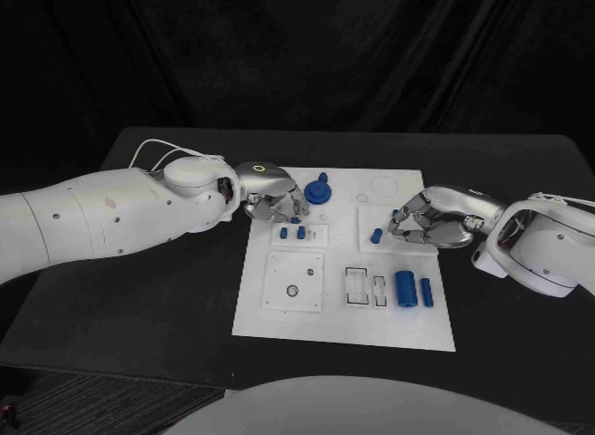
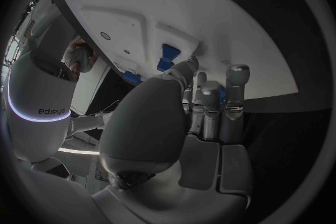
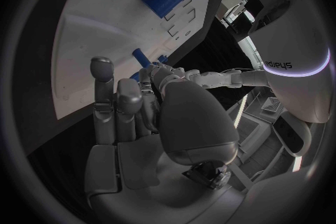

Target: Assemble the parts on the task board

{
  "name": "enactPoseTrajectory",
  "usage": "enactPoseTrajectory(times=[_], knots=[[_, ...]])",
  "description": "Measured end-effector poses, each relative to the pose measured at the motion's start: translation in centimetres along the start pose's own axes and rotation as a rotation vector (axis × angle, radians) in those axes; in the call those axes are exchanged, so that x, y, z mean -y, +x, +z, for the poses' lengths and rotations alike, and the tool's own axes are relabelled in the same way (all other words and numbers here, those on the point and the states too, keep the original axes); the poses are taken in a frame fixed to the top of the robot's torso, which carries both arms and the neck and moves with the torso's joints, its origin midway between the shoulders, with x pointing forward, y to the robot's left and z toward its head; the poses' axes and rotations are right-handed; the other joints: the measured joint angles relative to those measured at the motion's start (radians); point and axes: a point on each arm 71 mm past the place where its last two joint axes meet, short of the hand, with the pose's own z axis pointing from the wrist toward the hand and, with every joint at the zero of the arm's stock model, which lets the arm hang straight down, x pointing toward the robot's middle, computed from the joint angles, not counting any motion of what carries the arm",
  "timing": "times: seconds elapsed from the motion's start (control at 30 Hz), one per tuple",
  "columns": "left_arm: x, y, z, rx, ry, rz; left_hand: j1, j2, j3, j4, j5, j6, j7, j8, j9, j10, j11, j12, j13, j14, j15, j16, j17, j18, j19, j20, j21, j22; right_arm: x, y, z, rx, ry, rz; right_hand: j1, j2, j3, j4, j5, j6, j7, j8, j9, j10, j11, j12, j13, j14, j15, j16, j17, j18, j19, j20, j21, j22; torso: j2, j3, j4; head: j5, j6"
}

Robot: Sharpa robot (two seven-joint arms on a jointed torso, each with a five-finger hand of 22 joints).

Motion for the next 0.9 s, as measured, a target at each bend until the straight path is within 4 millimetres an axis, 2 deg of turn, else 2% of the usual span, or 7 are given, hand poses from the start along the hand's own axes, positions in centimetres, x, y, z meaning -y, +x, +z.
enactPoseTrajectory(times=[0.17,0.57,0.9], knots=[[0.2,0.0,0.3,-0.005,0.006,-0.001,0.008,0.000,0.005,-0.005,0.015,-0.004,-0.004,0.000,0.000,0.000,0.000,0.004,0.004,-0.004,-0.003,0.000,-0.002,0.000,-0.004,-0.003,0.000,0.000,0.0,0.0,0.0,-0.002,0.000,0.001,0.000,0.000,0.000,0.000,0.000,0.000,0.000,0.000,0.000,0.000,0.000,0.000,-0.001,0.000,0.000,0.000,-0.002,0.000,0.000,0.000,-0.005,0.000,0.000,-0.0001,0.0012,-0.002,0.000],[0.4,0.2,0.8,-0.006,0.010,-0.003,0.012,0.004,0.008,-0.008,0.019,-0.003,-0.004,0.000,0.000,-0.011,0.004,0.011,0.012,-0.004,-0.003,-0.004,-0.003,0.000,-0.004,-0.003,0.000,0.000,0.0,0.1,0.0,-0.005,0.001,0.002,0.000,0.000,0.003,-0.003,-0.004,0.000,0.000,0.000,0.000,0.000,0.000,0.000,-0.001,0.000,0.000,-0.004,-0.004,0.000,0.000,0.000,-0.005,0.000,0.000,-0.0002,-0.0006,-0.002,0.000],[0.6,0.3,1.1,0.008,0.017,-0.002,-0.001,0.017,0.012,-0.004,0.019,0.009,0.009,0.005,0.000,-0.019,0.006,0.019,0.020,-0.004,-0.003,-0.003,0.011,0.000,-0.004,-0.003,0.011,0.000,0.1,0.1,0.0,-0.005,0.006,0.012,0.000,0.000,0.003,-0.003,-0.004,0.000,0.000,0.000,0.000,0.000,0.000,0.000,-0.002,0.000,0.000,-0.004,-0.004,0.000,0.000,0.000,-0.005,0.000,-0.001,0.0001,-0.0012,-0.004,0.000]])
